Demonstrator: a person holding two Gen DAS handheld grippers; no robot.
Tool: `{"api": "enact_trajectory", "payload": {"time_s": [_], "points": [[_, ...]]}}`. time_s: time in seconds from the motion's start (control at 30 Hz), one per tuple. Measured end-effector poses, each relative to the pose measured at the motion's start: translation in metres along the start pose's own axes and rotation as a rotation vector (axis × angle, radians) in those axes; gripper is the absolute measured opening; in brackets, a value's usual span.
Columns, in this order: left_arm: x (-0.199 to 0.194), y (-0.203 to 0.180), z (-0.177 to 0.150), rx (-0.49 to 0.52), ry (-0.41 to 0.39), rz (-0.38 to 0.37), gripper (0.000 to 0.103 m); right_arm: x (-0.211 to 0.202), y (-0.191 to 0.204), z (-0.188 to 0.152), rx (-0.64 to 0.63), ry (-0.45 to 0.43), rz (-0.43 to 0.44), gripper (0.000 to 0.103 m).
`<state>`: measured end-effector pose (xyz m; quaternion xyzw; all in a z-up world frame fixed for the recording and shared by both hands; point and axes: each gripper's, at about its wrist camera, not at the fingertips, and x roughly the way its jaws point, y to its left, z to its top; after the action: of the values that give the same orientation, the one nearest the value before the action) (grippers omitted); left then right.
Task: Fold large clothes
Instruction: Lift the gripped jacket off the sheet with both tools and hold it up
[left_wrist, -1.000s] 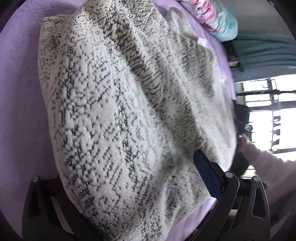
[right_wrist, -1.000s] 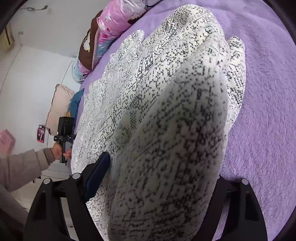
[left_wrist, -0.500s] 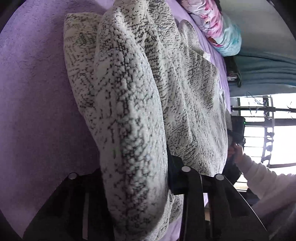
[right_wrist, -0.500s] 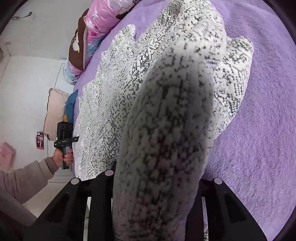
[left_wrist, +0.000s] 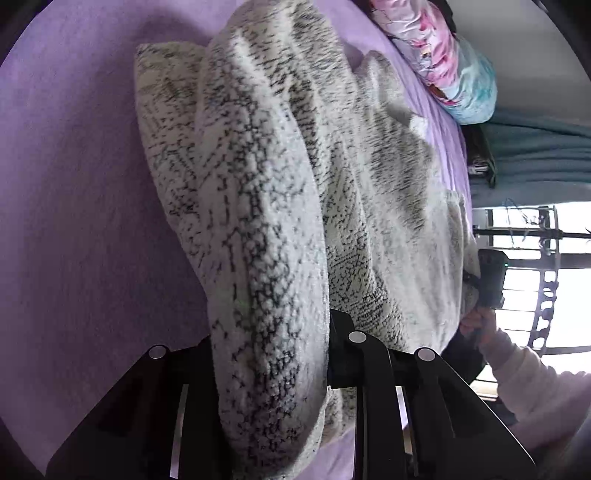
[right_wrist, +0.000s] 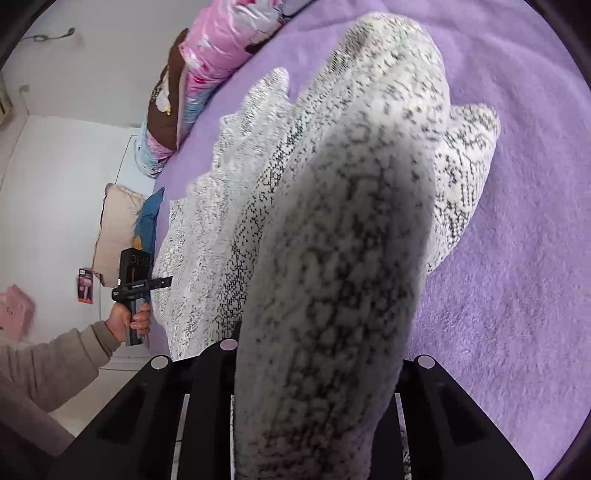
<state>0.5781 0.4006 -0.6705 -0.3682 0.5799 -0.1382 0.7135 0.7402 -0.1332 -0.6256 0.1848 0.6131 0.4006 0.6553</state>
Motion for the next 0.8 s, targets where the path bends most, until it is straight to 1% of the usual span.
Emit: {"api": "enact_trajectory", "payload": {"time_s": [0.17, 0.37, 0.57, 0.8], "points": [[-0.005, -0.015, 0.004, -0.007, -0.011, 0.005, 0.019, -0.010, 0.021, -0.002, -0.018, -0.010, 0.010, 0.020], [-0.022, -0.036, 0.002, 0.012, -0.053, -0.023, 0.019, -0.025, 0.044, -0.002, -0.030, -0.025, 0.026, 0.020], [-0.037, -0.055, 0.005, 0.037, -0.062, -0.035, 0.018, -0.041, 0.065, -0.001, -0.050, -0.037, 0.048, 0.019], [-0.060, -0.079, 0.001, 0.056, -0.091, -0.069, 0.018, -0.074, 0.082, 0.001, -0.059, -0.057, 0.083, 0.019]]}}
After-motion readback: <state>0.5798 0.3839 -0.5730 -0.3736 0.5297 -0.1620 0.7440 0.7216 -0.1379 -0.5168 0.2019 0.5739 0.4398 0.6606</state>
